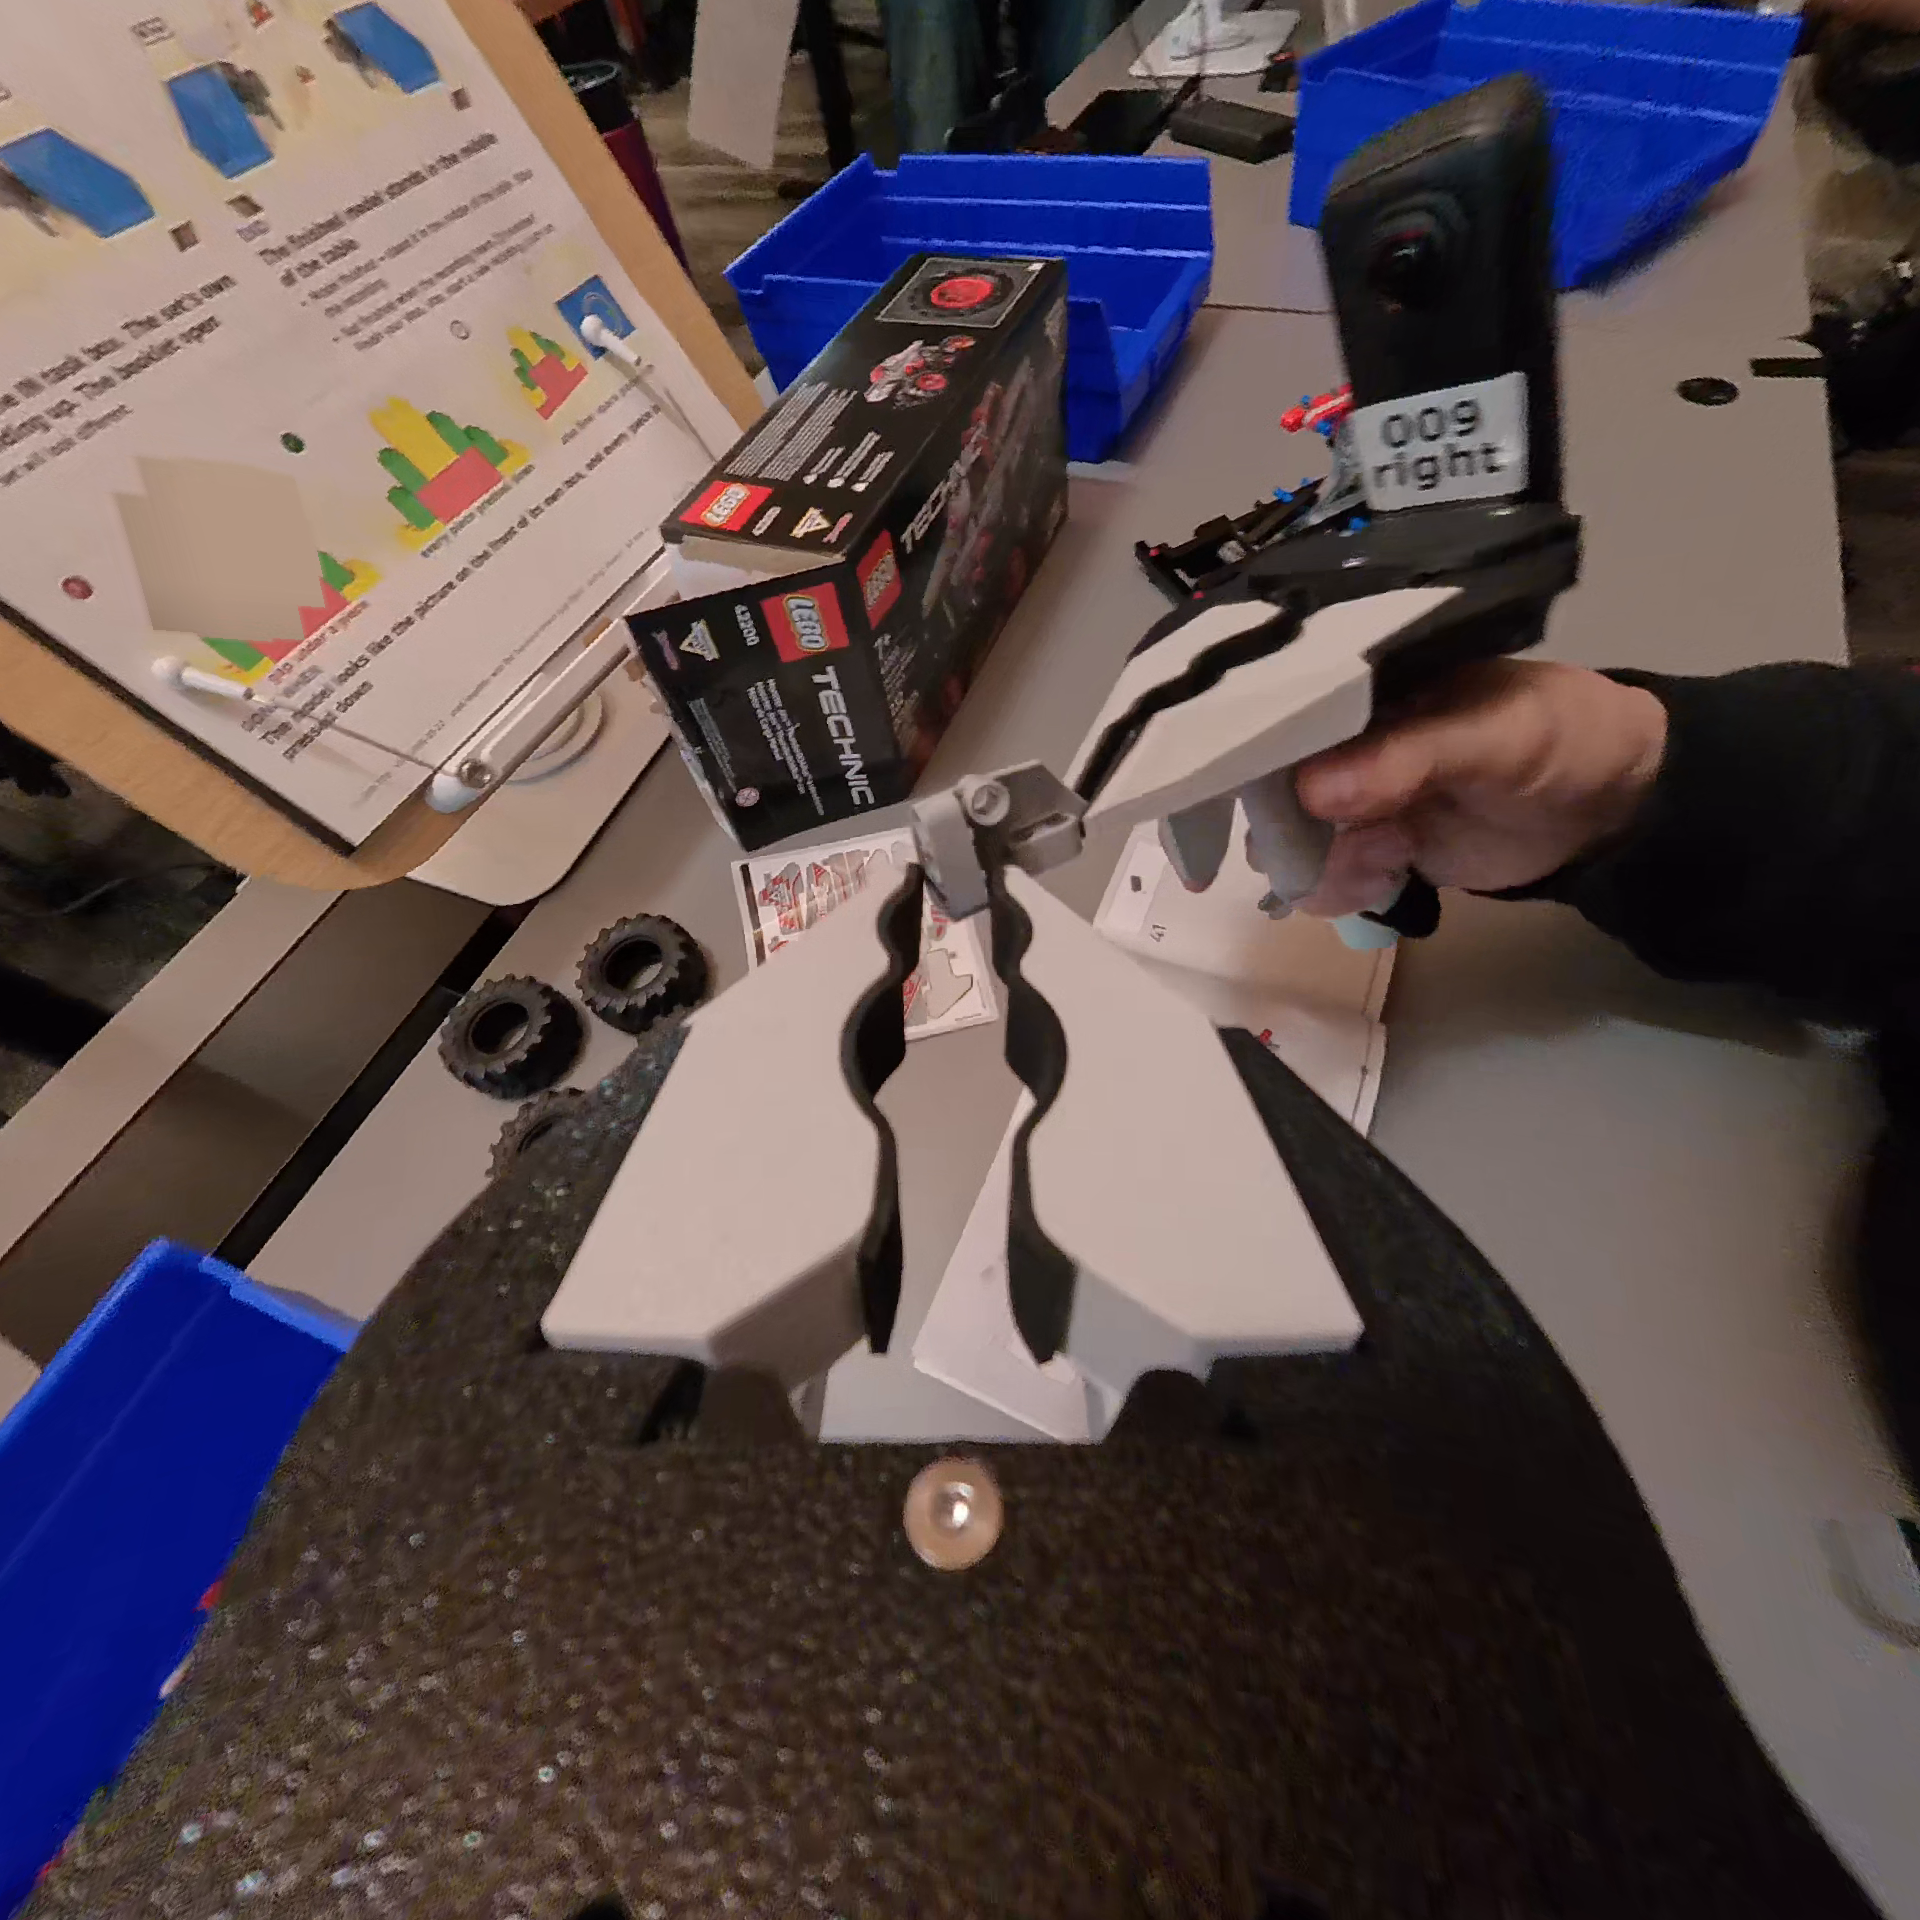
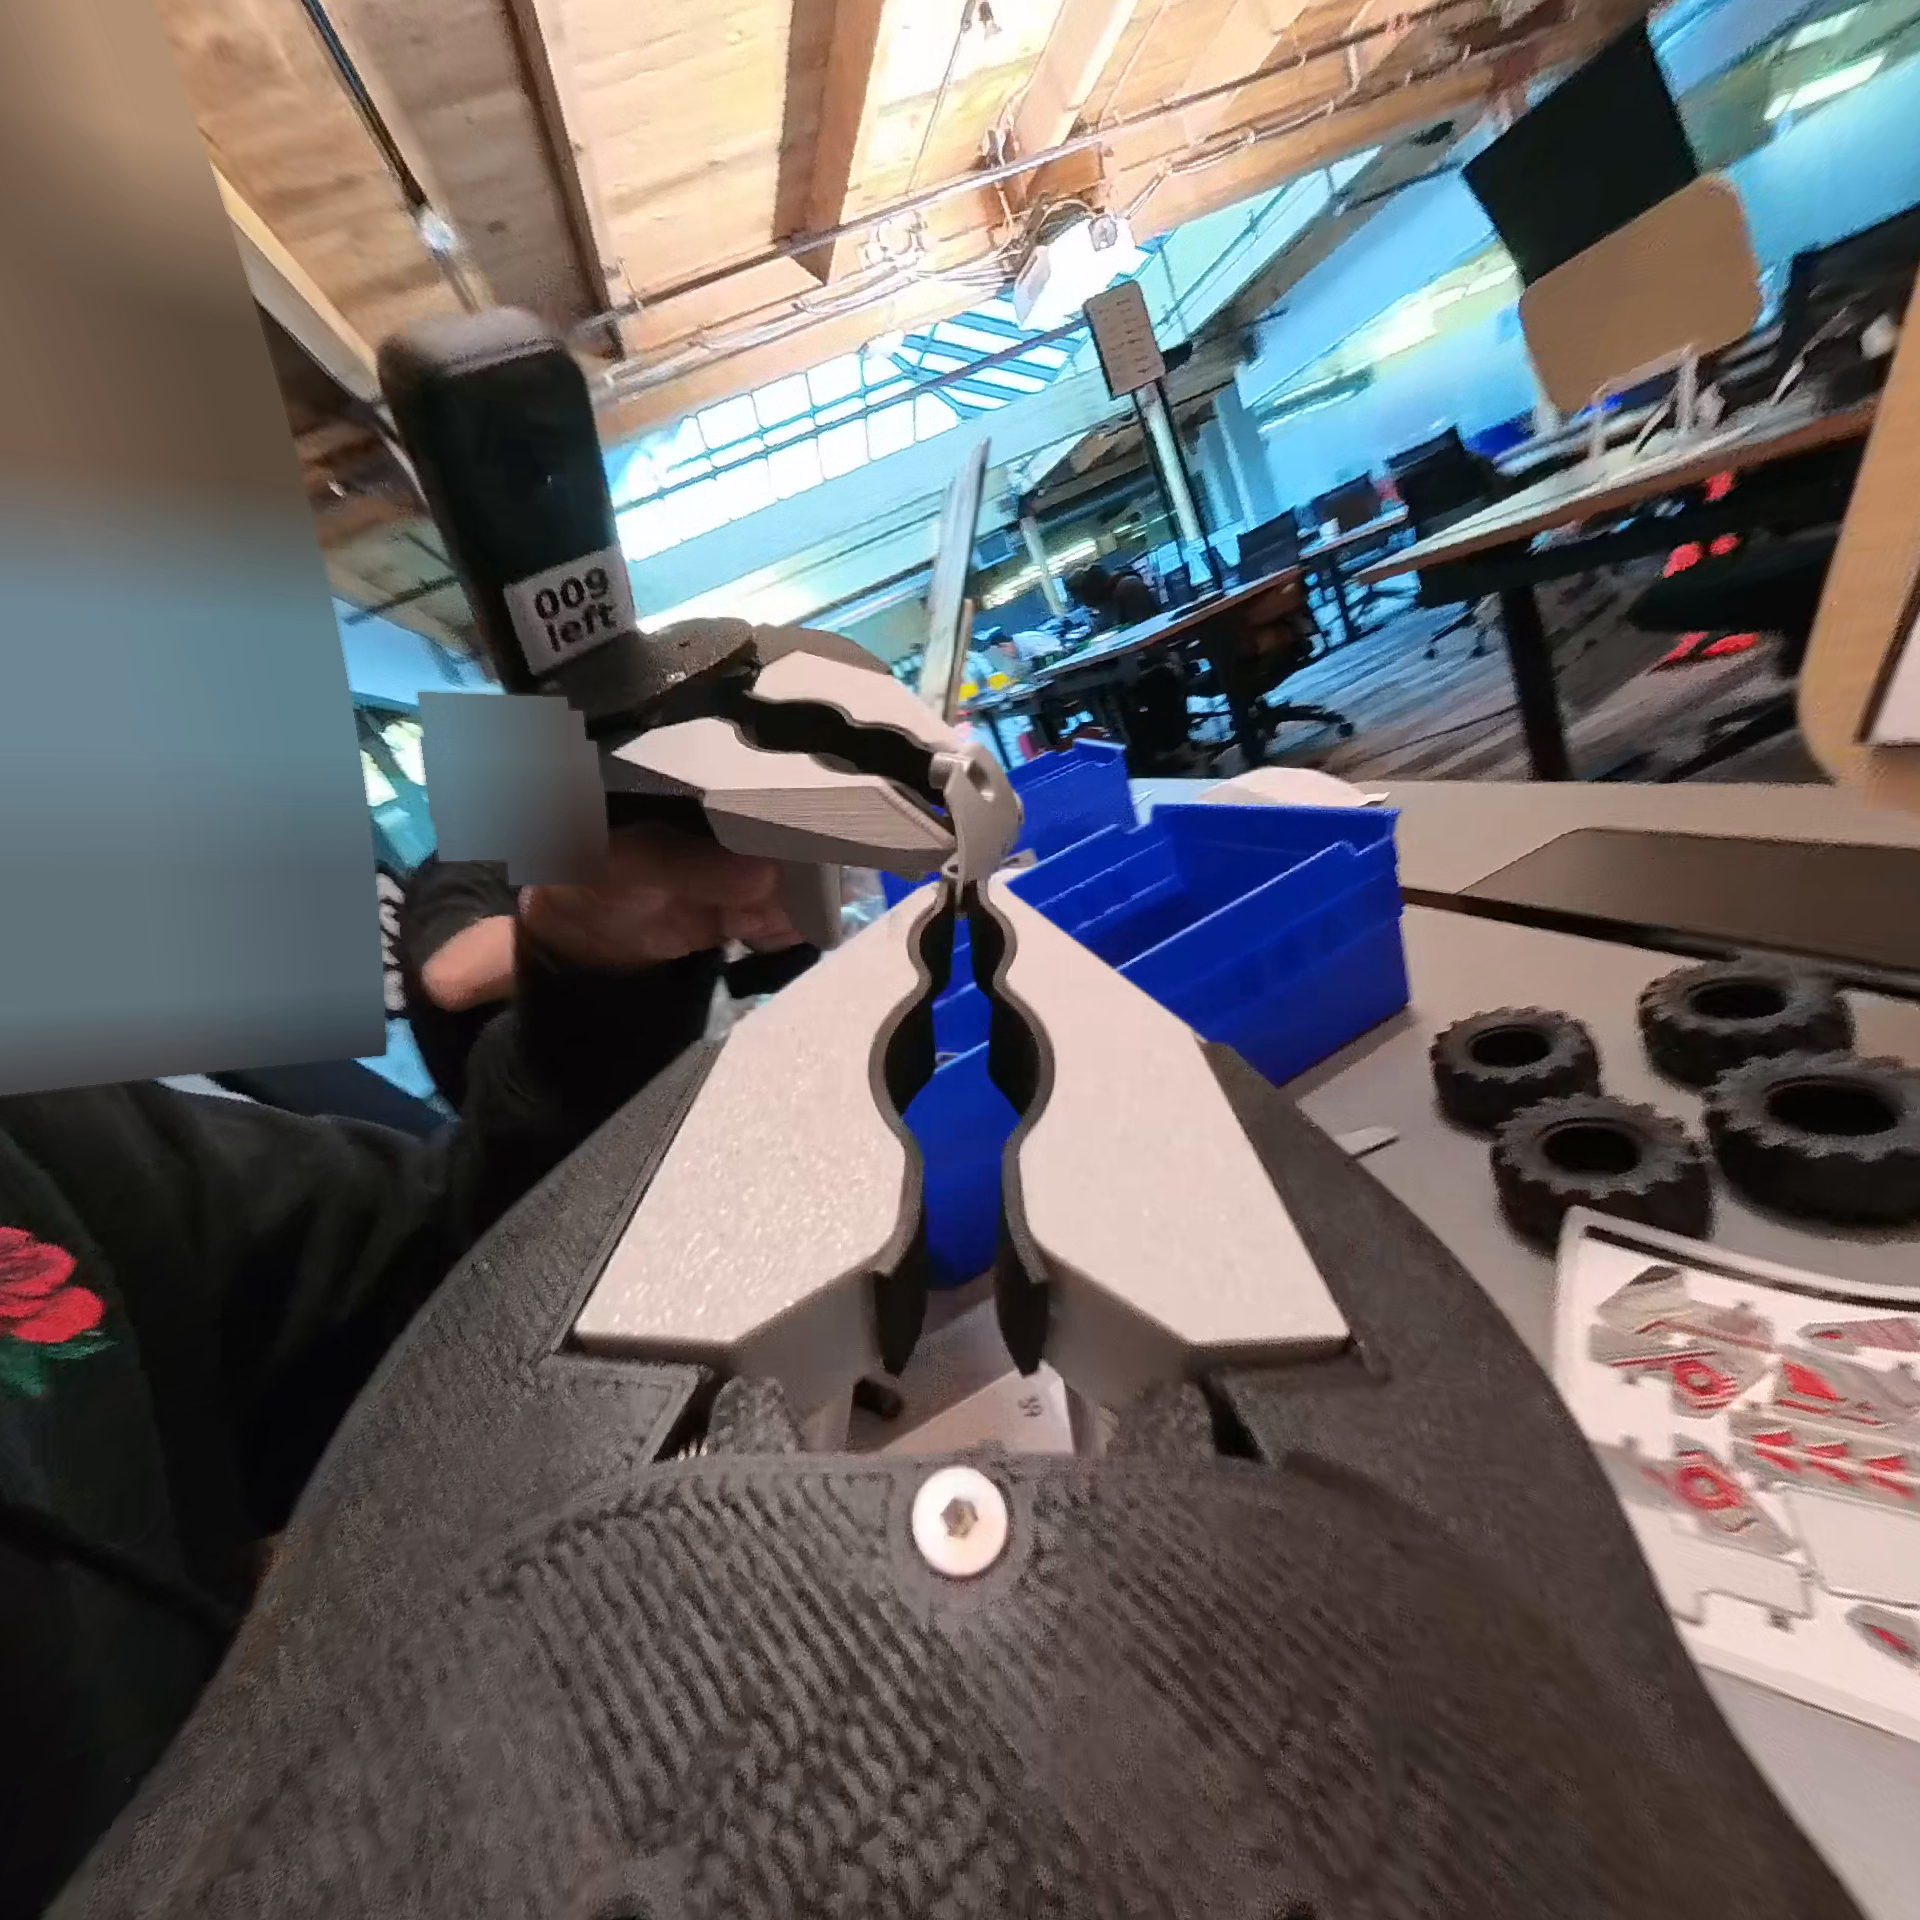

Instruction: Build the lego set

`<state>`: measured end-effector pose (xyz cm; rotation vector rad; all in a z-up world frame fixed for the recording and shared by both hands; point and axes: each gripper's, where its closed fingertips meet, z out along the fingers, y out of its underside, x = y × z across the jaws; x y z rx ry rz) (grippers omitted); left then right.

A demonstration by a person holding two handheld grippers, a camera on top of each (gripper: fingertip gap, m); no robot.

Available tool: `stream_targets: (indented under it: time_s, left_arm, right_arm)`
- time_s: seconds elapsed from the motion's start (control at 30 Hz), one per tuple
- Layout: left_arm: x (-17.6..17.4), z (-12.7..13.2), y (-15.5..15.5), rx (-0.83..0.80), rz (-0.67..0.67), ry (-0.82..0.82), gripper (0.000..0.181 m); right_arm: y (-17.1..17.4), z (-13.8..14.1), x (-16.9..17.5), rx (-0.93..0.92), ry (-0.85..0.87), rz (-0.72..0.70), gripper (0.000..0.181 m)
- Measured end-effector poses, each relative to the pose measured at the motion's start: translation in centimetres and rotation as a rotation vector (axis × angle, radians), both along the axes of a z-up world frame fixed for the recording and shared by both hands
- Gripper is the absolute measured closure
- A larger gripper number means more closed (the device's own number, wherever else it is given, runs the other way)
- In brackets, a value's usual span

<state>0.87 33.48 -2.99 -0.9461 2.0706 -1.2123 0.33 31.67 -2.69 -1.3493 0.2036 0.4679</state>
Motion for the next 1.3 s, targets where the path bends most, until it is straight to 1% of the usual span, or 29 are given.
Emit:
stream_targets:
  time_s: [0.07,0.1,0.13,0.17,0.23,0.3,0.37,0.43,0.5,0.63,0.7,0.77,0.87,0.97,1.03,1.07,1.1,1.13,1.17,1.23,1.3]
  left_arm:
    - [-0.3,-0.1,-0.1,0.011,-0.049,-0.008,0.170]
    - [-0.6,-0.3,-0.2,0.034,-0.082,-0.009,0.162]
    - [-0.9,-0.5,-0.1,0.069,-0.105,-0.015,0.150]
    - [-0.9,-0.6,0.3,0.123,-0.109,-0.037,0.147]
    - [-0.7,-0.7,0.8,0.234,-0.118,-0.117,0.139]
    - [-0.8,-1.0,0.5,0.299,-0.156,-0.158,0.136]
    - [-0.9,-1.3,0.0,0.333,-0.200,-0.179,0.138]
    - [-1.3,-2.1,-0.3,0.376,-0.247,-0.172,0.151]
    - [-1.2,-2.6,0.1,0.419,-0.238,-0.155,0.159]
    - [-1.3,-3.1,0.0,0.416,-0.258,-0.140,0.159]
    - [-1.1,-3.1,0.1,0.452,-0.268,-0.181,0.156]
    - [-1.4,-3.3,-0.1,0.497,-0.306,-0.214,0.152]
    - [-1.6,-3.5,-0.1,0.539,-0.337,-0.227,0.159]
    - [-1.6,-3.4,-0.2,0.464,-0.324,-0.185,0.159]
    - [-1.4,-3.5,-0.1,0.402,-0.290,-0.137,0.159]
    - [-1.1,-3.5,0.3,0.370,-0.245,-0.114,0.159]
    - [-0.9,-3.4,0.8,0.332,-0.187,-0.096,0.159]
    - [-1.0,-3.4,1.5,0.292,-0.122,-0.071,0.158]
    - [-1.2,-3.5,2.3,0.260,-0.052,-0.041,0.158]
    - [-2.4,-4.1,4.0,0.200,0.093,0.014,0.159]
    - [-4.5,-5.7,5.3,0.147,0.225,0.052,0.159]
  right_arm:
    - [-0.1,-0.1,-0.1,0.009,0.097,0.074,0.181]
    - [-0.2,-0.2,-0.1,0.014,0.164,0.117,0.181]
    - [-0.3,-0.4,-0.2,0.012,0.225,0.162,0.181]
    - [-0.4,-0.6,-0.3,0.009,0.275,0.210,0.181]
    - [-0.3,-1.0,-0.3,0.001,0.349,0.248,0.181]
    - [-0.1,-1.7,-0.8,-0.037,0.376,0.287,0.181]
    - [0.0,-2.2,-0.9,-0.057,0.409,0.301,0.181]
    - [0.1,-2.6,-0.8,-0.073,0.423,0.303,0.181]
    - [0.0,-2.7,-0.6,-0.079,0.437,0.299,0.181]
    - [0.0,-3.2,-0.6,-0.102,0.445,0.306,0.181]
    - [0.0,-3.5,-0.7,-0.111,0.454,0.316,0.181]
    - [0.0,-3.5,-0.9,-0.110,0.461,0.335,0.181]
    - [0.0,-3.7,-1.1,-0.132,0.434,0.336,0.181]
    - [-0.1,-3.6,-1.1,-0.128,0.421,0.324,0.181]
    - [-0.1,-3.6,-0.7,-0.122,0.378,0.280,0.181]
    - [-0.2,-3.8,-0.4,-0.136,0.331,0.244,0.181]
    - [-0.4,-3.9,-0.1,-0.152,0.266,0.213,0.176]
    - [-0.7,-3.9,0.0,-0.172,0.190,0.191,0.167]
    - [-1.1,-4.2,0.0,-0.207,0.096,0.174,0.162]
    - [-2.0,-5.2,0.1,-0.293,-0.151,0.114,0.161]
    - [-3.1,-7.9,0.7,-0.427,-0.443,0.030,0.165]
